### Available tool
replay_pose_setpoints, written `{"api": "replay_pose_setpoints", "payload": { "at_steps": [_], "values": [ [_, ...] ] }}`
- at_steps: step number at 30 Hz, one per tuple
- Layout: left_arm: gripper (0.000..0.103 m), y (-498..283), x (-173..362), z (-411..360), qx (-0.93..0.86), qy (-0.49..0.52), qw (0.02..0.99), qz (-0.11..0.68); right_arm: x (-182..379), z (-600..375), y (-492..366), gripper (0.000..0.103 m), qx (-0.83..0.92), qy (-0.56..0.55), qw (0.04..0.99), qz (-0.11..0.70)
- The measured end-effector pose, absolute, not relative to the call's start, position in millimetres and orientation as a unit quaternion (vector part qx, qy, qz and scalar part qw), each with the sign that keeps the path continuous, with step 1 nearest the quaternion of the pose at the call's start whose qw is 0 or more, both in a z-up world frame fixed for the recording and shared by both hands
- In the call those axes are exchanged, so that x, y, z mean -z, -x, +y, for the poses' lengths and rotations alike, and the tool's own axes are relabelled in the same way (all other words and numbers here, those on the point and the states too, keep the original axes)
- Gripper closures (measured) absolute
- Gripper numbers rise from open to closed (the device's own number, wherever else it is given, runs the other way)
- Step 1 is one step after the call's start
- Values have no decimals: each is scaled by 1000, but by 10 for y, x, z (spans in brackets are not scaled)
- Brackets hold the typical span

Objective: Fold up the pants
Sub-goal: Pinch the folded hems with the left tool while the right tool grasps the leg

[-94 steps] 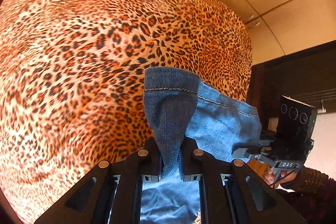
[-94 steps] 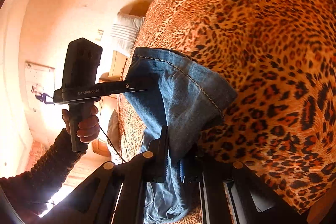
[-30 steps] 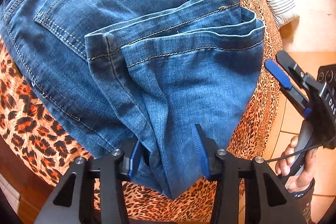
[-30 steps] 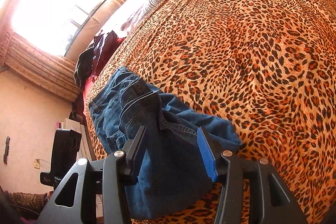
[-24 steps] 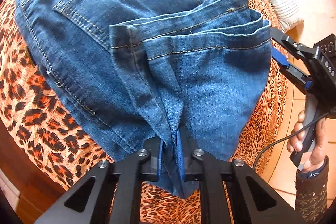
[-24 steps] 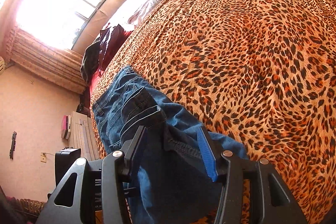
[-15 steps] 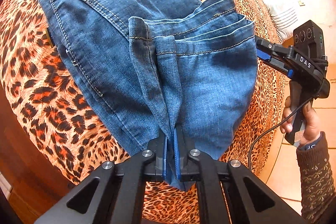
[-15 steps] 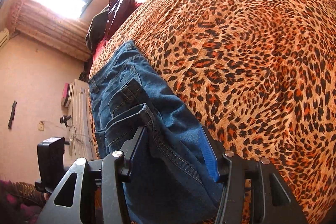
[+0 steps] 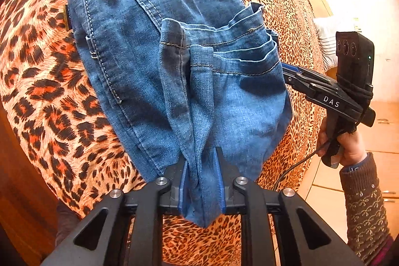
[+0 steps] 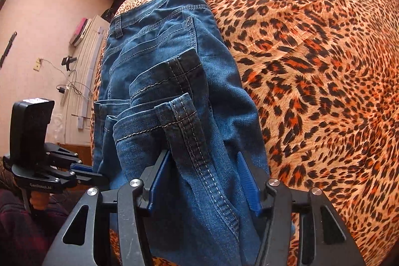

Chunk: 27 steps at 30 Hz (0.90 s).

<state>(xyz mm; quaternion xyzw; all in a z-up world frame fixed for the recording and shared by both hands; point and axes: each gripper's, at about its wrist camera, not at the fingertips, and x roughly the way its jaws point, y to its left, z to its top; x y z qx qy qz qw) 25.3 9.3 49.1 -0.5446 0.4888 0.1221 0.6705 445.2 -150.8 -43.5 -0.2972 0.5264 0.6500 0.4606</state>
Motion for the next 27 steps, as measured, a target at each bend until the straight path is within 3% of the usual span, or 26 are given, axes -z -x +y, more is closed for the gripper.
{"api": "replay_pose_setpoints", "payload": {
  "at_steps": [2, 3, 6, 8, 11, 15, 18, 21, 22, 25, 27],
  "values": [
    [84, -306, -465, 81, -121, 538, 670, 498, 404, -1513, -4409, 71, -649, 302, 468, 519],
    [94, -329, -462, 42, -121, 532, 668, 506, 388, -1528, -4386, 74, -648, 305, 471, 515],
    [99, -237, -486, -51, -106, 550, 650, 514, 285, -1641, -4372, 83, -648, 293, 467, 525],
    [99, -83, -540, -184, -66, 591, 625, 505, 130, -1752, -4424, 86, -665, 260, 437, 547],
    [99, 57, -544, -374, -63, 574, 626, 525, -53, -1956, -4445, 87, -684, 244, 400, 559],
    [97, 215, -171, -388, -99, 613, 577, 530, 229, -1916, -4662, 87, -629, 243, 455, 581],
    [97, 275, -213, -423, -99, 612, 578, 531, 451, -1875, -4771, 81, -584, 250, 500, 588],
    [97, 228, -334, -447, -98, 582, 598, 543, 441, -1991, -4874, 81, -594, 200, 488, 608],
    [97, 222, -347, -435, -97, 581, 599, 543, 402, -2055, -4904, 77, -603, 183, 481, 610],
    [97, 142, -313, -458, -99, 594, 590, 538, 323, -2267, -4994, 49, -617, 145, 474, 611],
    [96, 95, -267, -305, -100, 603, 582, 536, 311, -2348, -4996, 47, -619, 130, 474, 613]
  ]
}}
